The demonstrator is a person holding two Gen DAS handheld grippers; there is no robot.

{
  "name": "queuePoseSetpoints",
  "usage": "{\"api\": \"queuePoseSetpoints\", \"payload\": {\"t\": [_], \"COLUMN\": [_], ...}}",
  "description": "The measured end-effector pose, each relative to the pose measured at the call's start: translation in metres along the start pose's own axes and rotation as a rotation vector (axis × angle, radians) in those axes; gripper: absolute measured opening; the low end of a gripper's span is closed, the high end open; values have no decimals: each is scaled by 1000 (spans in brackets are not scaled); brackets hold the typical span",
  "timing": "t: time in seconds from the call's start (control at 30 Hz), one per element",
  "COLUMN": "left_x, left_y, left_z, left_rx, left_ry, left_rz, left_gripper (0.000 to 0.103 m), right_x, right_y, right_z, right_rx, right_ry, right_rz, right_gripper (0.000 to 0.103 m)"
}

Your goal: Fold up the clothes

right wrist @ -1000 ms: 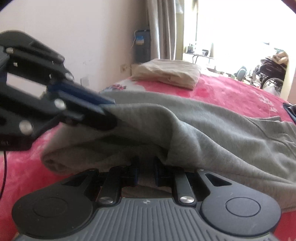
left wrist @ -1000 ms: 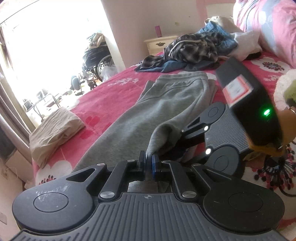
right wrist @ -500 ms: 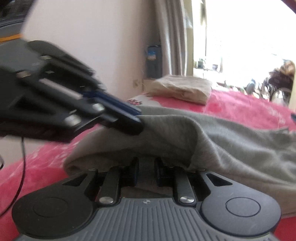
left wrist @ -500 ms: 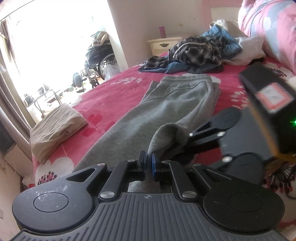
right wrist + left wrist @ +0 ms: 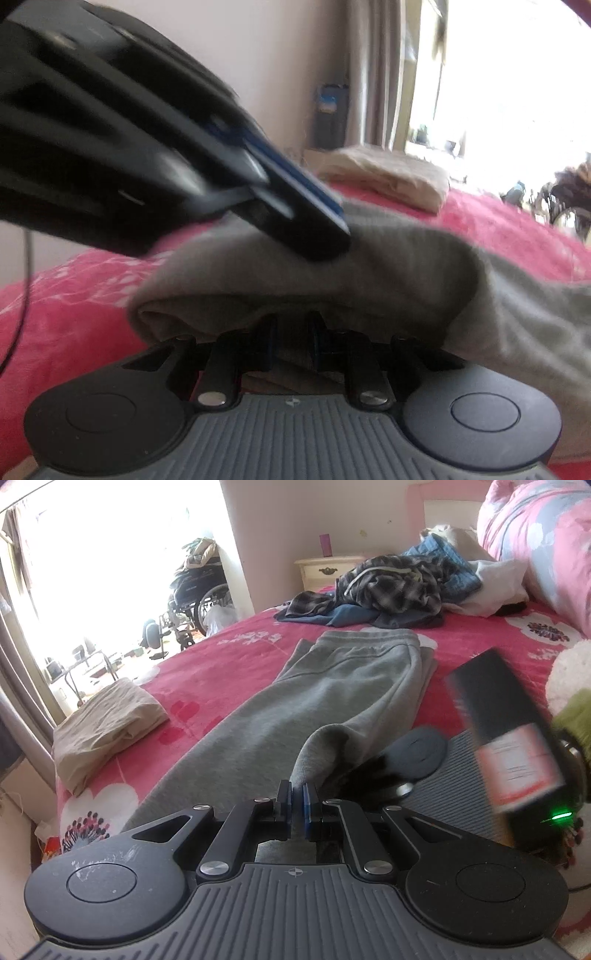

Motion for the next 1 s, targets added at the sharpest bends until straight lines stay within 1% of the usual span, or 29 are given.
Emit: {"api": "queuePoseSetpoints", "payload": {"t": [0.03, 0.13, 0.23, 0.3, 0.33, 0.43, 0.53, 0.57, 0.6, 0.63, 0.67, 0.7, 0.77, 0.83, 0.93, 0.97, 1.0], "left_x": [-1, -3, 0, 2, 3, 5, 9, 10, 10, 11, 12, 12, 13, 13, 13, 13, 14], "left_y": [0, 0, 1, 4, 6, 16, 21, 19, 18, 17, 15, 13, 7, 2, -6, -6, -6], "left_z": [0, -1, -6, -12, -15, -25, -36, -38, -39, -41, -42, -42, -42, -43, -37, -34, -32], "left_rx": [3, 7, -7, -21, -28, -62, -98, -104, -110, -116, -121, -122, -124, -126, -96, -85, -74], "left_ry": [-7, -16, -3, 11, 18, 43, 72, 68, 64, 59, 54, 41, 15, -11, -46, -42, -39], "left_rz": [-2, -7, -6, 2, 6, 22, 36, 34, 32, 31, 29, 24, 16, 7, 11, 13, 15], "left_gripper": [6, 5, 5, 5, 5, 6, 7, 7, 9, 14, 22, 24, 26, 26, 27, 30, 32], "right_x": [-1, -1, 14, 24, 27, 27, 37, 42, 46, 51, 55, 60, 83, 102, 126, 131, 134], "right_y": [-7, -27, -21, -9, -6, -12, -26, -31, -36, -41, -51, -61, -67, -77, -86, -86, -85], "right_z": [1, -4, -14, -25, -28, -21, -22, -22, -21, -21, -24, -26, -31, -40, -55, -58, -60], "right_rx": [9, 22, -34, -76, -74, -86, -146, -170, -194, -217, -230, -241, -247, -228, -180, -168, -163], "right_ry": [-30, -106, -22, 61, 87, 83, 126, 145, 165, 185, 250, 319, 507, 732, 1038, 1116, 1166], "right_rz": [-9, -107, -170, -186, -186, -185, -129, -107, -84, -62, -30, 3, 78, 140, 212, 237, 262], "right_gripper": [20, 20, 19, 17, 17, 17, 18, 19, 27, 30, 35, 36, 36, 36, 39, 39, 39]}}
Point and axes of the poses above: each gripper's, at about its wrist camera, not at the fingertips, and y roughly the way its jaws point, x to its right, z to its top, the point moved 2 cm from there along y, roughly the way its jaws point, and after that the axes turned 14 degrees about -y, right-handed, at the moved point
